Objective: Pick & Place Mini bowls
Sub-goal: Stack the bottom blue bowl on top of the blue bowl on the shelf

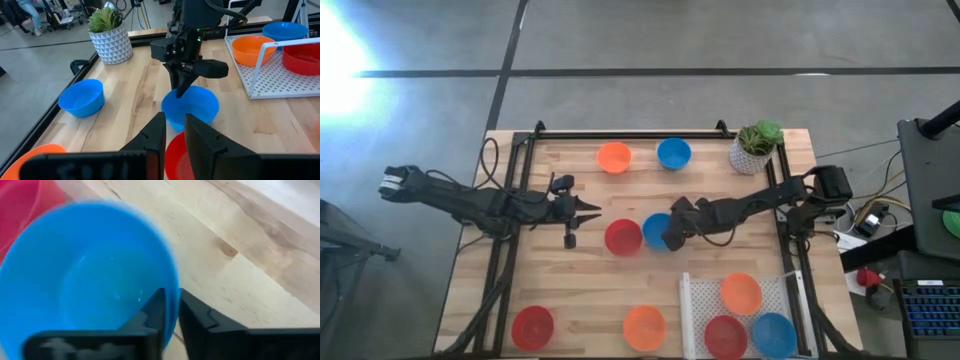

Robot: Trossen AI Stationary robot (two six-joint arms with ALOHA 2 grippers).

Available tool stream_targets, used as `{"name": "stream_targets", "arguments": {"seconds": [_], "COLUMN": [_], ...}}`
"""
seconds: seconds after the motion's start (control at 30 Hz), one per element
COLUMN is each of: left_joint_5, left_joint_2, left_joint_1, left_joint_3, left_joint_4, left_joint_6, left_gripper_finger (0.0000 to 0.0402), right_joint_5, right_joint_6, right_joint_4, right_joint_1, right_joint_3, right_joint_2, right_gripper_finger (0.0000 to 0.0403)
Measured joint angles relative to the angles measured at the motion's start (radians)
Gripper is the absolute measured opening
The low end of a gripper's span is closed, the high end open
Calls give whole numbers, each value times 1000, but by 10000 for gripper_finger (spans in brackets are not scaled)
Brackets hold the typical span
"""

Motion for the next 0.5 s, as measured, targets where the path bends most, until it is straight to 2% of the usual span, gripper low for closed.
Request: {"name": "stream_targets", "arguments": {"seconds": [0.1,0.3,0.5], "left_joint_5": [0,0,0], "left_joint_2": [0,0,0], "left_joint_1": [0,0,0], "left_joint_3": [0,0,0], "left_joint_4": [0,0,2], "left_joint_6": [0,-3,-6], "left_gripper_finger": [64,64,64], "right_joint_5": [3,5,30], "right_joint_6": [-5,-34,-55], "right_joint_4": [1,-7,-58], "right_joint_1": [0,0,1], "right_joint_3": [0,0,0], "right_joint_2": [-6,-46,-160], "right_gripper_finger": [15,10,9]}}
